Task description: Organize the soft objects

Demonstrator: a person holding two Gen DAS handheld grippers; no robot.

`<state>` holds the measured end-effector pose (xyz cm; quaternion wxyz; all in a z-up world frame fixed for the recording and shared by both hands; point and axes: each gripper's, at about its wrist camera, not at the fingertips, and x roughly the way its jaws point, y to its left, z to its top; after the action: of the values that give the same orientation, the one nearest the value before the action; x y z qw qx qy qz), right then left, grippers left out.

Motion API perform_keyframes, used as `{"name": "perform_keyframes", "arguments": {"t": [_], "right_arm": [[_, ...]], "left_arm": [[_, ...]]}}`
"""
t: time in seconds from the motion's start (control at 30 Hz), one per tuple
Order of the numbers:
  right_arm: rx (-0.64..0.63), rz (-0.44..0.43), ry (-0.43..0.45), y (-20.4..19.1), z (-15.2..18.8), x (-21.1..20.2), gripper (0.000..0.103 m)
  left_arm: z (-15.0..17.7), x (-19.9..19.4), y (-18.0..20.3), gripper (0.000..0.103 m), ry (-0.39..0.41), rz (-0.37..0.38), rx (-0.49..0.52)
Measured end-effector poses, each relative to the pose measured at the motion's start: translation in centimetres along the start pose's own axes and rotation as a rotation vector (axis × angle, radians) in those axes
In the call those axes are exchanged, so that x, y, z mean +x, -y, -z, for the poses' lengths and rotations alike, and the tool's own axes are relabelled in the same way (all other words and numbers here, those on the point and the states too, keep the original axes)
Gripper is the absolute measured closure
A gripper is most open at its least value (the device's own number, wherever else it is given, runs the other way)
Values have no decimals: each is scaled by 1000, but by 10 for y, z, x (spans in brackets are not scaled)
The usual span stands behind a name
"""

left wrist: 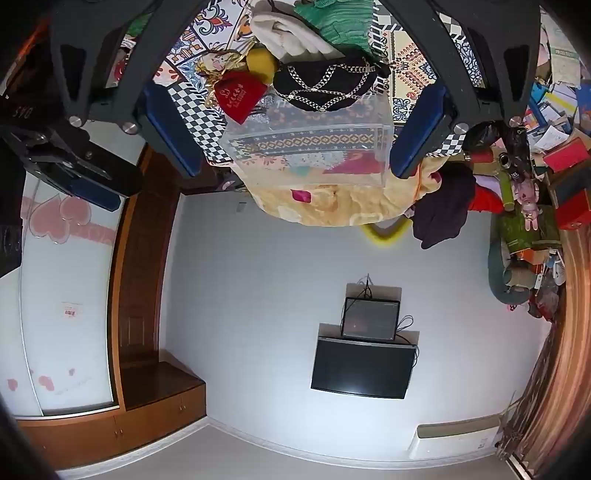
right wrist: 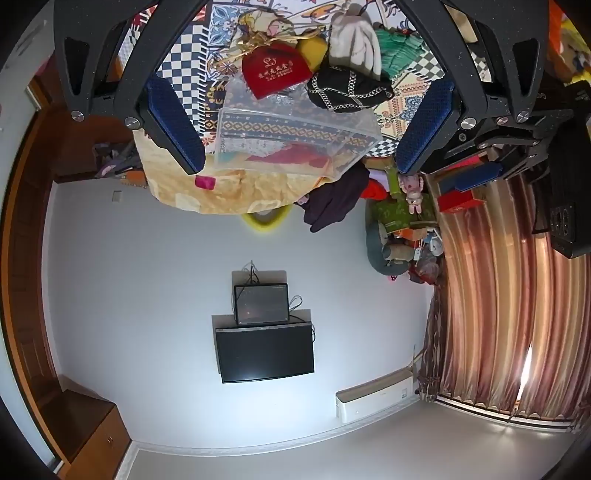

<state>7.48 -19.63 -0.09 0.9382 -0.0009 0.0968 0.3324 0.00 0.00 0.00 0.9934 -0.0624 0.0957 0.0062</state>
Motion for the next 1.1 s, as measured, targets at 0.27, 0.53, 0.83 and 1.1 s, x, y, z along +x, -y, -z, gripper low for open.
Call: {"name": "perform_keyframes", "arguments": {"t": [0.27, 0.53, 0.83, 1.1], "right_arm": [[-2, -1, 3, -1, -1, -1, 0], [-4, -1, 5, -2, -2, -1, 0], [-3, -1, 6, -2, -2, -1, 0], [-3, -2, 6, -2, -1, -1, 0]], "left_arm": [[0, 1, 1, 0, -1, 0, 2], [-1, 0, -1, 0, -7, -2, -6], [-8, -3, 0, 0, -3, -3, -1], [-8, -3, 1, 0, 1, -3, 1]]}}
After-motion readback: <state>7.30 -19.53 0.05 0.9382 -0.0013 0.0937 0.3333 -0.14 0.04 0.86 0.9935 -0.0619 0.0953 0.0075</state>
